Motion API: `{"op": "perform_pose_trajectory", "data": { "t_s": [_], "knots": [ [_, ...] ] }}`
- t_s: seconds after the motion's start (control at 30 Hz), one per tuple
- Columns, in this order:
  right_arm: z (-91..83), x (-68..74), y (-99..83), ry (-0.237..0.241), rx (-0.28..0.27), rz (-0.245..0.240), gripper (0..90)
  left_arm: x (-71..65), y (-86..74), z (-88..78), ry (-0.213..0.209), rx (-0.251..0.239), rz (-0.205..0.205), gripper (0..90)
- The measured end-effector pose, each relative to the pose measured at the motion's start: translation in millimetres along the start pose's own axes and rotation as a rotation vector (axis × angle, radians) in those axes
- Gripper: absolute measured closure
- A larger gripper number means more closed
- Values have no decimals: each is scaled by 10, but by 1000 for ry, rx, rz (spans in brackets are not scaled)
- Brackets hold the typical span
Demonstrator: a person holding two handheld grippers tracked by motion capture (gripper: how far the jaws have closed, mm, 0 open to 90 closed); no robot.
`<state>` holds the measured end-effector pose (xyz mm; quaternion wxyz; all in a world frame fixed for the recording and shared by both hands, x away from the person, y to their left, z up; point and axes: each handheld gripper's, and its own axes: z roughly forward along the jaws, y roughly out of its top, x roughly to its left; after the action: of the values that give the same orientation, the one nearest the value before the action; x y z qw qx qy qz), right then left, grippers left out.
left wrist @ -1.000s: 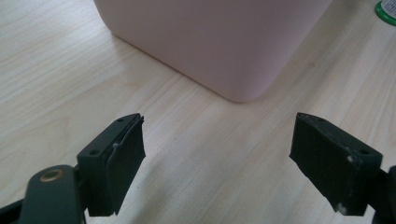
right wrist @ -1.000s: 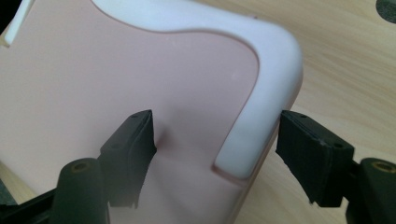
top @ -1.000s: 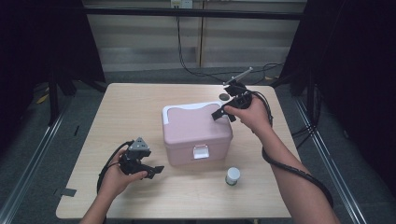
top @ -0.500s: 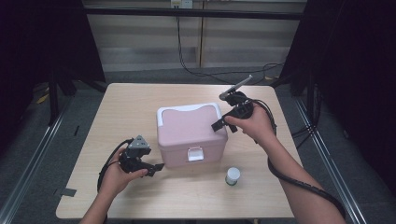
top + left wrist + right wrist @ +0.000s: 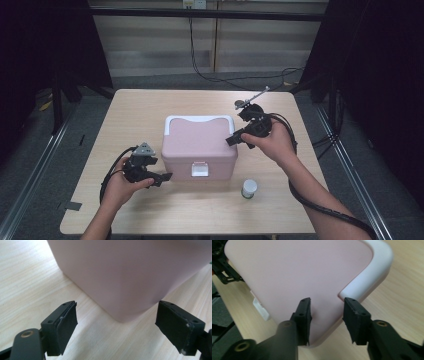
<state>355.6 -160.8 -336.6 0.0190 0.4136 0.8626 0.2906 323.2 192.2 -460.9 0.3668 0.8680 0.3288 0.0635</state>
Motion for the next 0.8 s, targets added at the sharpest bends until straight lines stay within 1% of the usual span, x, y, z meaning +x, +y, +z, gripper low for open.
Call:
{"op": "perform_pose_trajectory", "data": {
  "t_s": [0.03,0.07,0.13,0.17,0.2,0.23,0.27,0.3,0.33,0.37,0.43,0.53,0.6,0.63,0.67,0.7,0.8],
  "knots": [
    [1,1,-1,-6,-6,-5,595,14,-3,-4,-3,3,0,170],
    [2,0,0,-8,-11,-7,621,24,-8,-2,-5,10,-6,170],
    [-7,2,7,-21,-33,-32,689,47,-24,-2,-7,34,-9,171],
    [-9,9,14,-17,-31,-35,695,51,-34,-3,-11,50,-14,170],
    [-10,16,23,-17,-29,-42,730,60,-44,-5,-18,63,-25,171],
    [-11,25,28,-16,-31,-57,762,70,-59,-3,-13,76,-25,171],
    [-8,34,36,-19,-33,-75,782,83,-75,-4,-14,98,-37,170],
    [-5,48,43,-16,-32,-79,807,100,-92,-2,-7,109,-45,170],
    [0,59,45,-21,-39,-89,837,122,-114,1,-13,134,-57,171],
    [11,74,46,-21,-40,-103,866,142,-129,-2,-14,155,-60,171],
    [33,93,44,-29,-39,-124,899,168,-149,-9,-4,170,-70,171],
    [54,111,42,-28,-57,-137,900,226,-162,-34,-2,178,-114,171],
    [63,114,45,-27,-61,-148,900,262,-148,-55,-3,183,-130,169],
    [66,119,44,-30,-62,-160,900,274,-139,-64,4,183,-134,159],
    [67,128,43,-35,-63,-171,900,284,-117,-77,20,178,-148,158],
    [69,138,38,-42,-66,-179,900,297,-99,-91,19,181,-158,159],
    [71,138,33,-41,-69,-170,900,319,-42,-130,22,183,-181,158]
  ]
}}
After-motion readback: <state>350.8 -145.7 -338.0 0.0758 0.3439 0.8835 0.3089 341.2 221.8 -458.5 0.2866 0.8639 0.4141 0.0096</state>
